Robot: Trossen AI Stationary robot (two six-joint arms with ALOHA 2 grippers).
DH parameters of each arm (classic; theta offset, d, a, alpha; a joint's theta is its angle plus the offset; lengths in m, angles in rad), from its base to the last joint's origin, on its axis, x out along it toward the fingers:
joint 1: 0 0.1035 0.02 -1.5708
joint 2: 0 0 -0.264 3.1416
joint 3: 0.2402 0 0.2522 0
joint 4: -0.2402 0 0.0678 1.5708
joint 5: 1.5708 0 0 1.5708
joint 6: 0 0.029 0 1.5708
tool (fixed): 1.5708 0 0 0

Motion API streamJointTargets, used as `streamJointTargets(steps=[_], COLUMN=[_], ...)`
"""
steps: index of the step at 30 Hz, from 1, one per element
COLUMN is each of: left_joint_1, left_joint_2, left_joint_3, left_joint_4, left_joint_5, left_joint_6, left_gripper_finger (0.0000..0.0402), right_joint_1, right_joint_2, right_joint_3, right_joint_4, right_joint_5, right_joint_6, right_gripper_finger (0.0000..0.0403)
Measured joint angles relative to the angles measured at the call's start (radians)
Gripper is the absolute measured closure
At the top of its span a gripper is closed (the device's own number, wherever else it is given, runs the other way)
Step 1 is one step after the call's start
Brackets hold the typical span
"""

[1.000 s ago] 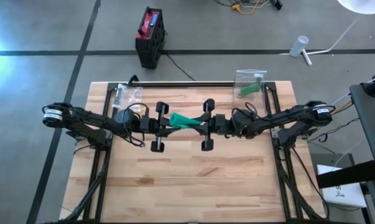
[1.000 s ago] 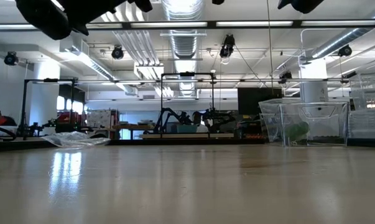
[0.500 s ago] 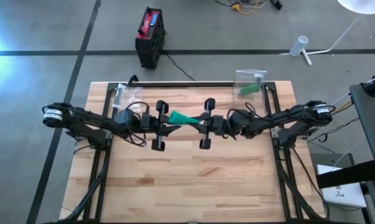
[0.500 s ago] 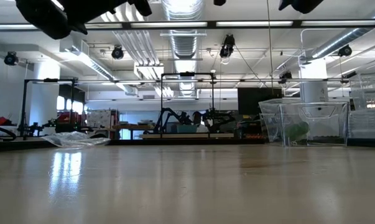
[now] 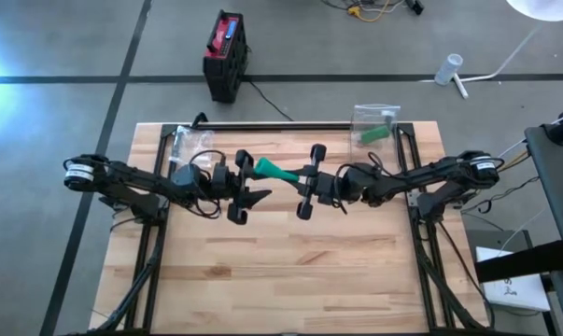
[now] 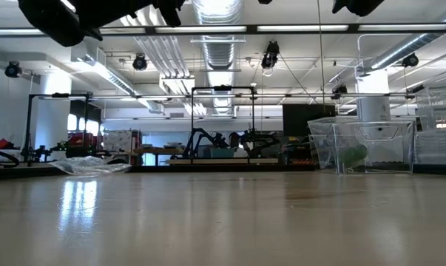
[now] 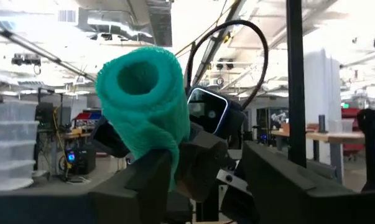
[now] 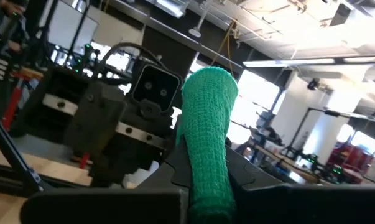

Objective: Roll bandage
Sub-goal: Roll the dark green bandage

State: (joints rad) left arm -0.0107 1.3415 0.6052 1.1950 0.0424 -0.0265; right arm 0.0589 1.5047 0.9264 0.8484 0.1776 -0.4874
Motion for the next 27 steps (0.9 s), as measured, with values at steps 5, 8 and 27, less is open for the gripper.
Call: streamJointTargets(steps=[5,8,27], left_joint_1=[0.009,0.020,0.048], left_joint_2=[0.000,0.000,-0.003], left_joint_3=[0.000,0.000,0.100], left_joint_4=[0.006,0.009,-0.043], left_joint_5=[-0.067,-0.087,-0.191], left_joint_6=[-0.119,-0.177,-0.194], left_gripper_finger=[0.0183,0.0181,0.0242], right_joint_1=[0.000,0.004,0.055], right_joint_2=[0.000,0.000,0.005], right_joint_3=[0.000,0.000,0.025], right_joint_4=[-0.025,-0.030,-0.049], right_joint_5=[0.025,0.031,0.216], right_joint_6=[-0.046,-0.114,-0.562], right_gripper_finger=[0.0382,0.0382,0.0382])
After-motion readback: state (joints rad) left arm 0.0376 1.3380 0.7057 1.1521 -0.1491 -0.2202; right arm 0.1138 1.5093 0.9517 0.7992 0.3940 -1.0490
